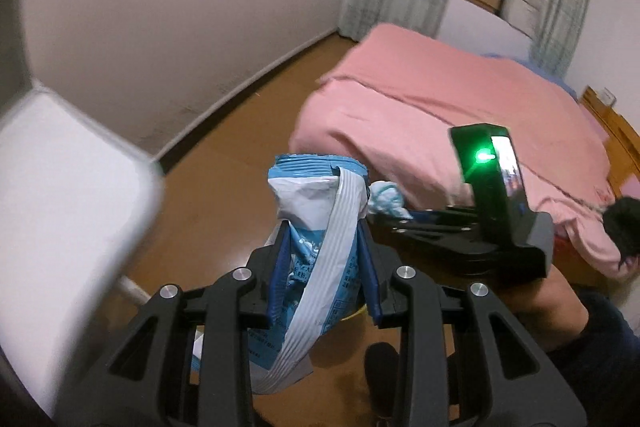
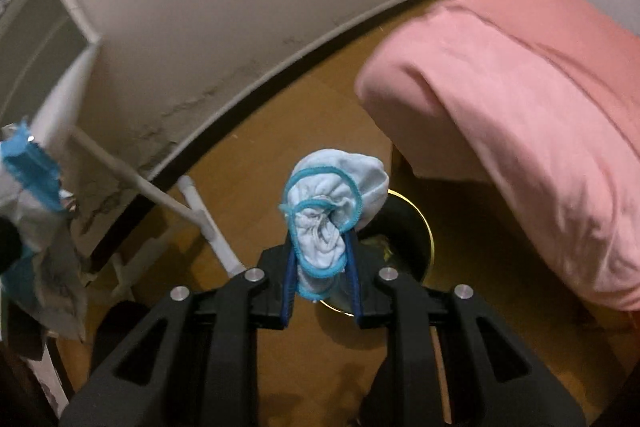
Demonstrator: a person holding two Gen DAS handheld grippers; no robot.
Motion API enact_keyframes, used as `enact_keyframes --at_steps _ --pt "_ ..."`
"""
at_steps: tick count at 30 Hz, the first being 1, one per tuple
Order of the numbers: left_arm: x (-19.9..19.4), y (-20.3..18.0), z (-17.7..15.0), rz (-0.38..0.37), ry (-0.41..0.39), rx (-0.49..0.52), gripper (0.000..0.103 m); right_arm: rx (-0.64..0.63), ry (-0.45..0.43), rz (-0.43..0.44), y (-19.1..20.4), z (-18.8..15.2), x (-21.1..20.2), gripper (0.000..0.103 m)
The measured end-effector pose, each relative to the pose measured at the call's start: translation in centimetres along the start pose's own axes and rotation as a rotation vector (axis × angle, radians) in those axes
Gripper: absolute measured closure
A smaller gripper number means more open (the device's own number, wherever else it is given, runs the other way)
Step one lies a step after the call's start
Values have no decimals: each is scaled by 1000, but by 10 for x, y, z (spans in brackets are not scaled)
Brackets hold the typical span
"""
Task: Collect trash
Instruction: 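Carry both items over the black bin and open both tools to drop them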
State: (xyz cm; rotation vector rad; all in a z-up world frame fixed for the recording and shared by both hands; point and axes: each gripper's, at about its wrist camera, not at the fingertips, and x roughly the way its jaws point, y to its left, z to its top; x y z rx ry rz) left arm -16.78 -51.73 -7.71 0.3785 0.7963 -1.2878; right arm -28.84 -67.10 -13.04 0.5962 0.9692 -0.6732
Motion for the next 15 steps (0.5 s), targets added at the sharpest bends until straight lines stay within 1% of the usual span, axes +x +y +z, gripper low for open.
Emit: enact_keyframes --at_steps 3,7,9,15 --pt "40 -4 -7 6 38 4 72 21 39 -8 -25 -6 26 82" --pt "82 1 -14 9 90 -32 72 39 111 -5 -41 -11 59 82" --pt "97 8 -14 13 108 -56 72 58 143 9 -48 -13 75 82" --pt "118 11 -15 33 133 -76 72 74 176 31 -56 -15 97 82"
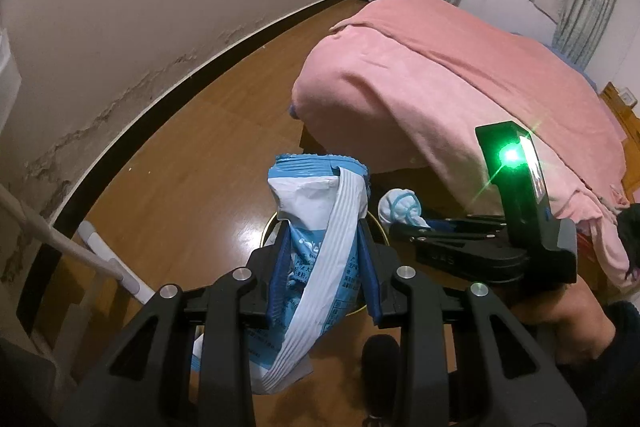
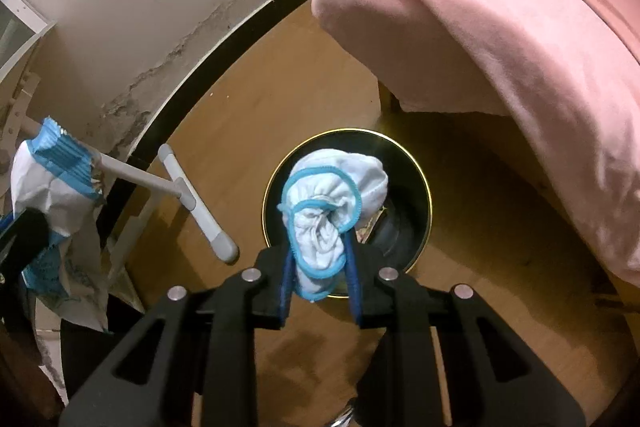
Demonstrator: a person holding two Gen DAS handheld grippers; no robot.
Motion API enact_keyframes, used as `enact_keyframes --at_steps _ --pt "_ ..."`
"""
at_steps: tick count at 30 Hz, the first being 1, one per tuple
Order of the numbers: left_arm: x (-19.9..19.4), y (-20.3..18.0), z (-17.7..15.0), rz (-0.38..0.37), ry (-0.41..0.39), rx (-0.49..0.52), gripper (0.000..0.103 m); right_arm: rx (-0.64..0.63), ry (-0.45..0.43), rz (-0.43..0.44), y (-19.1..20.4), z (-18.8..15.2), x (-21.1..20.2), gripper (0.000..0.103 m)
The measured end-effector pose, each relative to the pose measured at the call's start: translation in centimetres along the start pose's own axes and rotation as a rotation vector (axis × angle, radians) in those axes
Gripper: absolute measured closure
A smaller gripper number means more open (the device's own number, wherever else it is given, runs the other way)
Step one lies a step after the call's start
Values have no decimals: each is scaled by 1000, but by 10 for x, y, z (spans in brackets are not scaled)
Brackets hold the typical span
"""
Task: Collect trash
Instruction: 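Carry both items over the black bin and open both tools to drop them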
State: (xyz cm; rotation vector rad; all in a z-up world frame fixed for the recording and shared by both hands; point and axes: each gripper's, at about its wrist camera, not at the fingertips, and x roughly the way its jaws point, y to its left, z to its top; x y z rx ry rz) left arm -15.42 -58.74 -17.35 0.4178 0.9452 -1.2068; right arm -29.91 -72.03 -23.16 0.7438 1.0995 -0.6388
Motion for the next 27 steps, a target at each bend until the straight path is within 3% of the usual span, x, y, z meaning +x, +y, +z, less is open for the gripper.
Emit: enact_keyframes --at_steps 1,3,4,5,13,20,22,24,27 --pt "2 1 0 2 2 -2 72 2 5 -4 0 1 2 82" --pt "4 0 2 6 6 -3 72 4 5 11 4 2 0 68" --pt "5 -1 2 8 7 -5 72 4 -5 11 5 3 -3 42" --pt "8 -1 2 7 11 -8 72 10 -18 4 5 4 -5 24" --pt "19 1 2 -18 38 -29 72 69 -65 21 -6 10 -19 23" --pt "51 -10 7 -54 55 -22 71 148 -112 21 -28 12 -36 23" --pt "64 -14 11 -70 66 -24 62 174 -125 16 -36 12 -42 23" --pt "73 -17 16 -69 60 -27 30 188 -136 11 -42 12 -46 23" --pt "78 -21 22 -58 47 -37 28 200 -148 7 -50 12 -52 23"
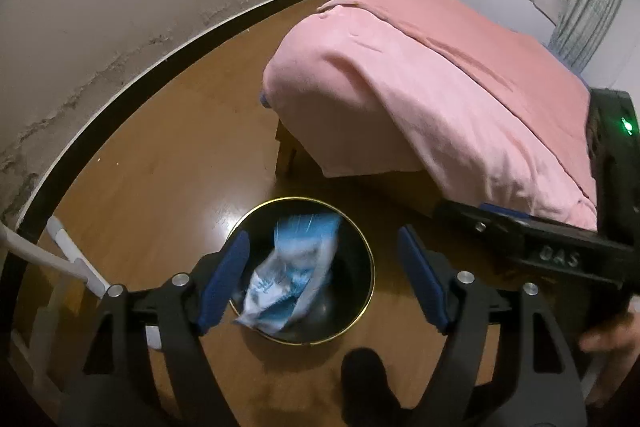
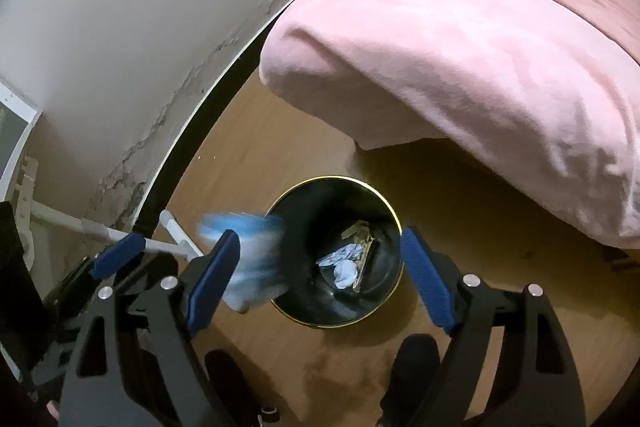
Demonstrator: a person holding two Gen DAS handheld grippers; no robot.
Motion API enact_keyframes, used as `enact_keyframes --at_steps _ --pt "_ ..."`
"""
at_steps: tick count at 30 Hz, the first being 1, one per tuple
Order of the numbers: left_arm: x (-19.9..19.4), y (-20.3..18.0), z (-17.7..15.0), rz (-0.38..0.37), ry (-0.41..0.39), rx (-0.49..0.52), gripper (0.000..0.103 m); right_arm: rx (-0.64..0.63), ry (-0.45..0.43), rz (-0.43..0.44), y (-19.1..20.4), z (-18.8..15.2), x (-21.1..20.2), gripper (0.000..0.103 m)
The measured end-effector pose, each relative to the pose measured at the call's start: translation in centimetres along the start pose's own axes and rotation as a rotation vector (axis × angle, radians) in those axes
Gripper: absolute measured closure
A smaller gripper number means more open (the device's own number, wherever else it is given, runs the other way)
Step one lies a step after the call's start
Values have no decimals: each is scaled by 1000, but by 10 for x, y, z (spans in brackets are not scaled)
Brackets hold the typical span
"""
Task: Collect trash
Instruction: 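Carry both items over the black bin and open both tools to drop them, then grasp the white bottle cap with the left tool while the right tool grasps the red lid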
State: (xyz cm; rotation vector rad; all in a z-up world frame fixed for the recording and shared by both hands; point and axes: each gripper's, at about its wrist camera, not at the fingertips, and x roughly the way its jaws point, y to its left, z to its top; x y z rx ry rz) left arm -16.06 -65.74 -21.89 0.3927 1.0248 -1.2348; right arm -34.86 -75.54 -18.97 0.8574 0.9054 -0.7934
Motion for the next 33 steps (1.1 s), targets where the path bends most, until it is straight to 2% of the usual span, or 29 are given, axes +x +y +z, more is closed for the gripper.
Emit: enact_keyframes --at_steps 4,9,13,17,21,24,26,28,31,33 --pt "-5 -4 -1 -9 7 0 26 -3 -11 -11 -5 0 -8 23" --pt "-40 -11 -7 0 -14 20 15 -31 -27 -26 1 -1 -15 23" --pt "-93 -11 -13 28 -35 27 13 -91 -59 -51 18 -4 -26 23" --pt "-186 1 -24 70 -96 71 9 -193 -140 -67 53 -14 -53 22" --pt "-285 41 -49 252 -185 72 7 -265 -166 -47 97 -21 -72 21" --pt "-343 87 -79 403 -213 18 7 -331 -178 18 146 -27 -93 21" --pt "-385 132 -107 511 -223 -69 7 -395 -190 59 185 -36 -110 19" --pt "-411 166 -130 583 -219 -140 7 -481 -212 100 229 -51 -128 17" --pt "-458 233 -180 714 -218 -310 7 -613 -223 189 298 -83 -153 16" --pt "-480 263 -206 755 -216 -411 7 -710 -204 252 345 -110 -164 16"
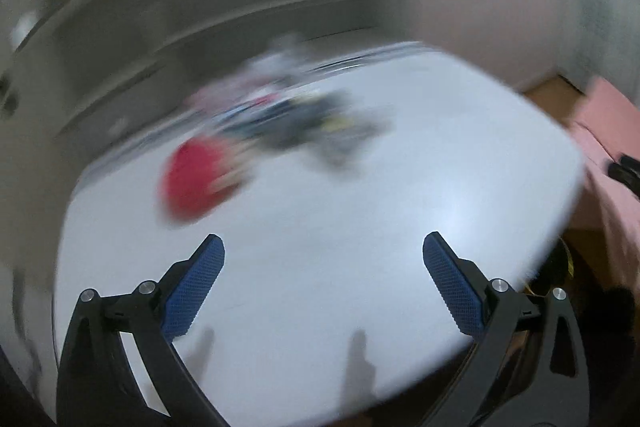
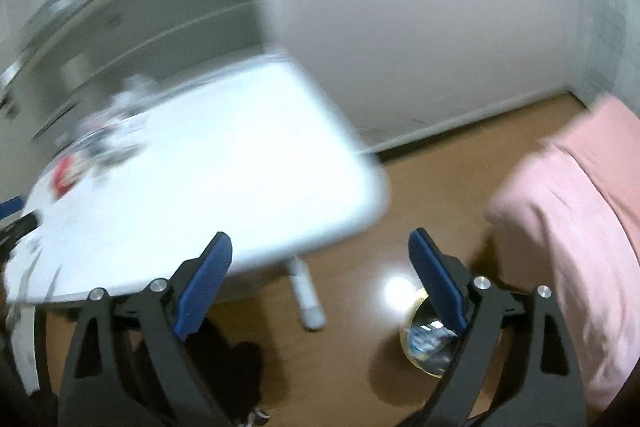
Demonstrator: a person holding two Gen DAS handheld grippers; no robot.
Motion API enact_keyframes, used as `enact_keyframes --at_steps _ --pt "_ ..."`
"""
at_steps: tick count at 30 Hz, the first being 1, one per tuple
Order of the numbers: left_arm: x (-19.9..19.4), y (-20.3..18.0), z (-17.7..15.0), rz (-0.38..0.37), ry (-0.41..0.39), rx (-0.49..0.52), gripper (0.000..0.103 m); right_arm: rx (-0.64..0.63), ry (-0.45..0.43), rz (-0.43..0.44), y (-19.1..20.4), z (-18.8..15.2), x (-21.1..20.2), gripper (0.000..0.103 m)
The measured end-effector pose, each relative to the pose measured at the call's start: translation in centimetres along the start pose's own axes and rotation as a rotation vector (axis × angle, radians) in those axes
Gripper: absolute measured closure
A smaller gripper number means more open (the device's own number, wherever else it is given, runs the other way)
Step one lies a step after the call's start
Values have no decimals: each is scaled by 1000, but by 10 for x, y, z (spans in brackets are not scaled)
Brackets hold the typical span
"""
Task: Collect trash
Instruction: 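Grasp the white bottle cap with the left tool while the right tool grasps the red lid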
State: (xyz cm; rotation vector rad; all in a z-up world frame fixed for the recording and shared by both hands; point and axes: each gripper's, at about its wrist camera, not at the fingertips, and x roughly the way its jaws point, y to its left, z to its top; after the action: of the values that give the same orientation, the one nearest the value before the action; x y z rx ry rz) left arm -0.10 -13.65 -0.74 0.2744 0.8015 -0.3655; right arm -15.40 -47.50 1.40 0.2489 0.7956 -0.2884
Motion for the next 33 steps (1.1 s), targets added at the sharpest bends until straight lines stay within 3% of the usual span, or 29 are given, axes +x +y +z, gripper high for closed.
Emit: enact_keyframes --at_steps 3,6,9,14,17,19,21,22,27,29,33 --pt "9 57 -18 46 43 -123 7 -98 36 114 68 13 12 15" --pt "20 91 -38 94 96 -167 7 -188 99 194 128 22 34 15" --pt "27 118 -50 86 116 -191 7 -262 163 241 178 34 59 15" --pt "38 122 -55 92 121 -153 7 -315 240 264 229 56 95 15" --pt "40 117 -58 106 109 -137 7 -333 243 286 253 67 99 15" --pt "39 121 -59 84 100 -146 14 -360 240 320 279 73 98 15" --pt "37 124 -59 52 83 -166 55 -400 238 350 311 81 99 15" --pt "35 125 -58 59 78 -166 70 -423 237 356 325 84 100 15" --pt "26 134 -62 49 76 -175 74 -600 239 341 408 89 117 13" --pt "22 140 -65 60 71 -189 74 -683 230 300 437 85 130 7" --pt "19 151 -71 51 73 -219 74 -790 231 198 470 78 158 7"
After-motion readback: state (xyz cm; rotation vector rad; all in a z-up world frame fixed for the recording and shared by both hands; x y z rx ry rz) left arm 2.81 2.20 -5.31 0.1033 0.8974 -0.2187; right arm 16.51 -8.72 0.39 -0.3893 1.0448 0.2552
